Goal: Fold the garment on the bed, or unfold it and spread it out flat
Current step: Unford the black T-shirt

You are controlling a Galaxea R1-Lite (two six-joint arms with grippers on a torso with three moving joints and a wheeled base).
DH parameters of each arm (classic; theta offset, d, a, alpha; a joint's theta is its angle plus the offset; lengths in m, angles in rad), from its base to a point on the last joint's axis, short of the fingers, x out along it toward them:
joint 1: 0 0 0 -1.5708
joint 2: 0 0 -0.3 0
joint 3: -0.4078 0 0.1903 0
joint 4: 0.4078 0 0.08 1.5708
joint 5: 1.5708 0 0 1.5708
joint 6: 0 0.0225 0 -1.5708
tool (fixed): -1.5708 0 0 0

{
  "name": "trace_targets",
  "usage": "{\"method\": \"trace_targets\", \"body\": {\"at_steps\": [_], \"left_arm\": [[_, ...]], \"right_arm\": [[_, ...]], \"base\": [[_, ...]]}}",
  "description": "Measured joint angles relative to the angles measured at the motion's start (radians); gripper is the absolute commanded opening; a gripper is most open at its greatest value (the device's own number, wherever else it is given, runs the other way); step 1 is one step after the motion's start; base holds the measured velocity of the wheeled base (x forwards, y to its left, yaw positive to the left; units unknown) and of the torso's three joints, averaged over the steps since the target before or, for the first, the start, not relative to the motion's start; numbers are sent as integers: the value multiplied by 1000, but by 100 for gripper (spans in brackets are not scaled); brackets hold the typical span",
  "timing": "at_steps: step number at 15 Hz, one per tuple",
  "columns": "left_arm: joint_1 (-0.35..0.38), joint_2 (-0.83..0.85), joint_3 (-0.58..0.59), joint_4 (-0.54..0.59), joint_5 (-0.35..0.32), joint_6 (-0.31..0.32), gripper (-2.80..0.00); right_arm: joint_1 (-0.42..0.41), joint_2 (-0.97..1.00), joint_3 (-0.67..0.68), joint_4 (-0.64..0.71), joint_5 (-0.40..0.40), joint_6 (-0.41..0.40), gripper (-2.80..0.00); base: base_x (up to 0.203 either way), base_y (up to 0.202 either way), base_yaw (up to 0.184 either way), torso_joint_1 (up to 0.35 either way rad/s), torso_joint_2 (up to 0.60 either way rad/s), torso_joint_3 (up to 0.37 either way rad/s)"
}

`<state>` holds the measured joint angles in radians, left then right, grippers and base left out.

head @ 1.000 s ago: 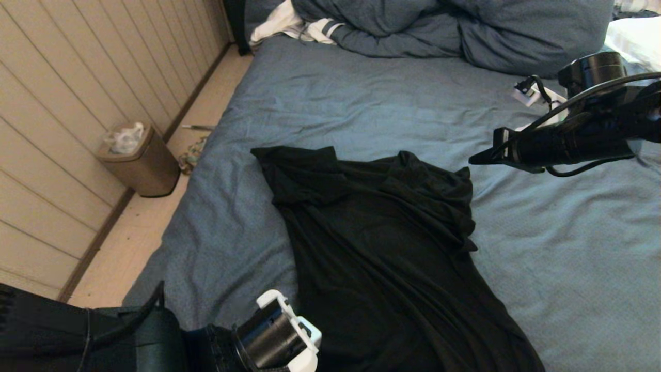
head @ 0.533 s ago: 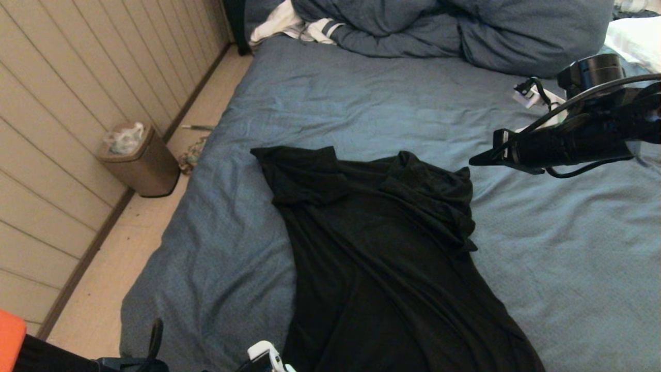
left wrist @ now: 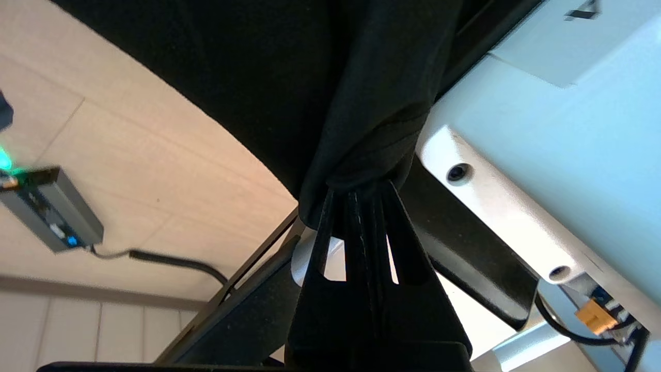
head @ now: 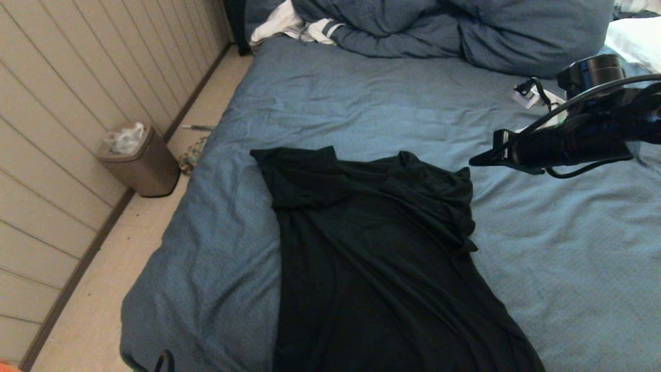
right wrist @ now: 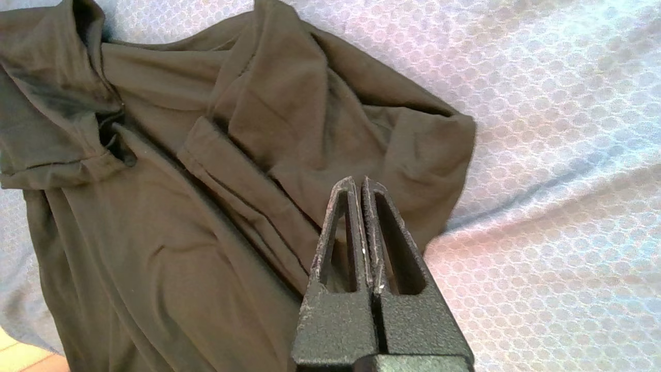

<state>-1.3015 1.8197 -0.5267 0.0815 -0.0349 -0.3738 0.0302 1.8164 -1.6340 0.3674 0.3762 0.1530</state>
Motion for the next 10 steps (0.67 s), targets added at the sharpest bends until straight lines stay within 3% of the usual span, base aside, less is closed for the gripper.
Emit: {"method": "trace_targets", "body": {"at_steps": [6, 7, 10], "left_arm": [[-35, 24, 4, -25, -6, -48, -280], [-35, 25, 4, -31, 1, -56, 0], [-37, 8, 6, -39, 11, -68, 0]], "right_arm": [[0, 0, -1, 0, 0, 1, -280], [0, 0, -1, 0, 0, 1, -280], [0, 0, -1, 0, 0, 1, -280]], "base": [[0, 0, 0, 0, 0, 0], [0, 0, 0, 0, 0, 0], [0, 0, 0, 0, 0, 0]]}}
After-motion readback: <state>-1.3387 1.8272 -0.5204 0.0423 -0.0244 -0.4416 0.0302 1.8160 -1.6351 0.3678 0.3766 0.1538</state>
